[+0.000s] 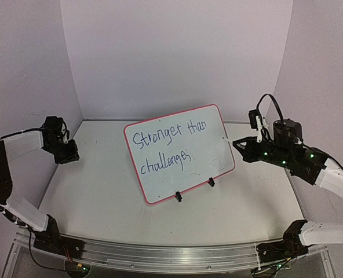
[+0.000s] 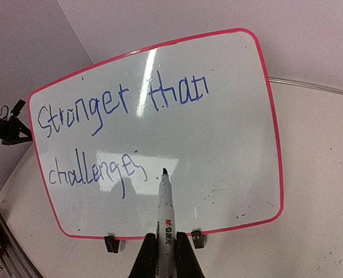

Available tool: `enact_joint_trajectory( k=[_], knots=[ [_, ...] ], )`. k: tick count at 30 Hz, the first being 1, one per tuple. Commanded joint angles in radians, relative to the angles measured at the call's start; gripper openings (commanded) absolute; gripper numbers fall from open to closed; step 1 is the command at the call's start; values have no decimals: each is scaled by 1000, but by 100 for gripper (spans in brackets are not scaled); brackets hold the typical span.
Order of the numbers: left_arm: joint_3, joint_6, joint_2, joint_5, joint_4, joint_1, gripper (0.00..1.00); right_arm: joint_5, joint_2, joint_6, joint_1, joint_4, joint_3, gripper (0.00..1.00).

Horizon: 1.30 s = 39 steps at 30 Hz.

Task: Write a sentence on the whiteboard
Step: Pick up the pen cap from the center of the board, then insert the pen cap into the whiteboard marker.

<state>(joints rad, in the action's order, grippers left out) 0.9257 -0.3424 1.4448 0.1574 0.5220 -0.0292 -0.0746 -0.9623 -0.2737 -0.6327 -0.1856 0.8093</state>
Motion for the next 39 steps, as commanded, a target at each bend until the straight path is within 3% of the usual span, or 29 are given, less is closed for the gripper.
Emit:
enact_joint_trajectory(
  k=[1, 7, 14, 23, 28, 32, 39],
  knots=[
    [138, 88, -123, 49, 17, 37, 0, 98, -50, 7, 6, -137, 131, 0],
    [341, 246, -151, 48, 118, 243, 0, 34, -132, 38, 16, -206, 234, 0],
    [500, 421, -143, 150, 196, 426, 0, 13, -168, 71, 39, -374, 343, 0],
    [572, 527, -71, 222, 321, 772, 0, -465, -178, 116, 38, -519, 441, 0],
    [583, 539, -9, 253, 304, 925, 0, -722, -249, 101, 37, -535, 475, 0],
    [586, 585, 62, 322, 304, 994, 0, -880, -294, 96, 36, -533, 490, 0],
    [564, 625, 111, 422, 265, 1039, 0, -996, -347, 80, 33, -531, 478, 0]
  ],
)
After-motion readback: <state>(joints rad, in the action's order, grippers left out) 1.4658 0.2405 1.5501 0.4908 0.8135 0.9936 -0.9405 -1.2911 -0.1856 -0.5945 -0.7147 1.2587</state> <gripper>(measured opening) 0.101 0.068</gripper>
